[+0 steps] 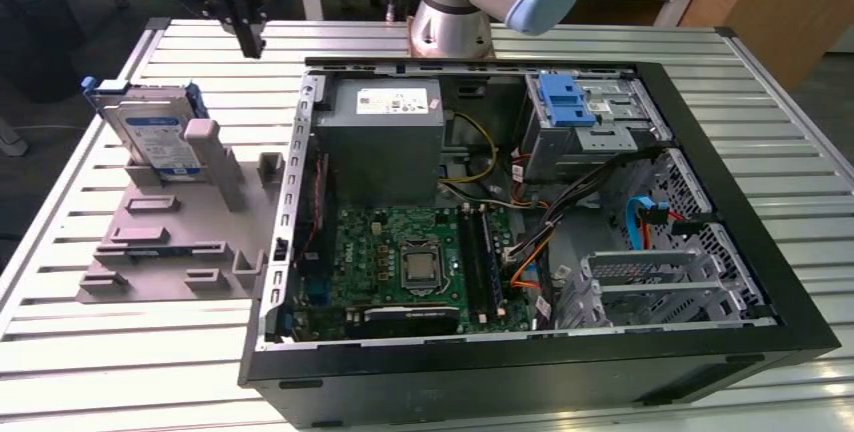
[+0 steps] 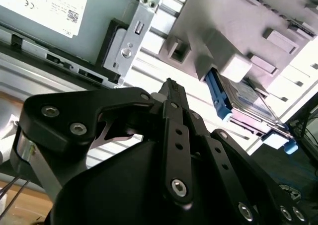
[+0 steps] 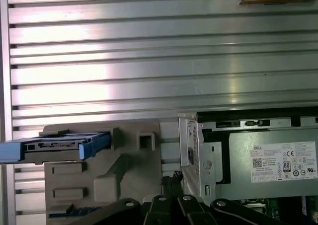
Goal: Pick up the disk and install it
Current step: 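Reach for the disk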
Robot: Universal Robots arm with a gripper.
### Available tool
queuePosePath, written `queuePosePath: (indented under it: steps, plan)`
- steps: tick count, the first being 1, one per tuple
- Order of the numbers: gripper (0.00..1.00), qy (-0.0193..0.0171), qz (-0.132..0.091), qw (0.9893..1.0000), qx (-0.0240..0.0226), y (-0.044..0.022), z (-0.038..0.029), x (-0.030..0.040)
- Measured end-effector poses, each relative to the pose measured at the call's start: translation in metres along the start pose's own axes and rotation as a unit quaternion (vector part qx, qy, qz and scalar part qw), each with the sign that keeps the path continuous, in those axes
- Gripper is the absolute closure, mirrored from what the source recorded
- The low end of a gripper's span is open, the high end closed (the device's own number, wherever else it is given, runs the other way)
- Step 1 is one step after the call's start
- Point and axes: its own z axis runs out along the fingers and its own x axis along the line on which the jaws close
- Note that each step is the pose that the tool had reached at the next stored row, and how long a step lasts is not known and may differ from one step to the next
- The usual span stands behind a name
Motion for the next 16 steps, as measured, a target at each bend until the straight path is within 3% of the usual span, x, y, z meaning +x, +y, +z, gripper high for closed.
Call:
queuePosePath:
  steps: [5,12,16]
  plan:
    - [0.89,0.0001,0.0,1.0,0.0,0.0028,0.0003,0.0108]
    - [0.89,0.0002,0.0,1.0,0.0,0.0028,0.0002,0.0111]
    - [0.89,0.0002,0.0,1.0,0.0,0.003,0.0002,0.0145]
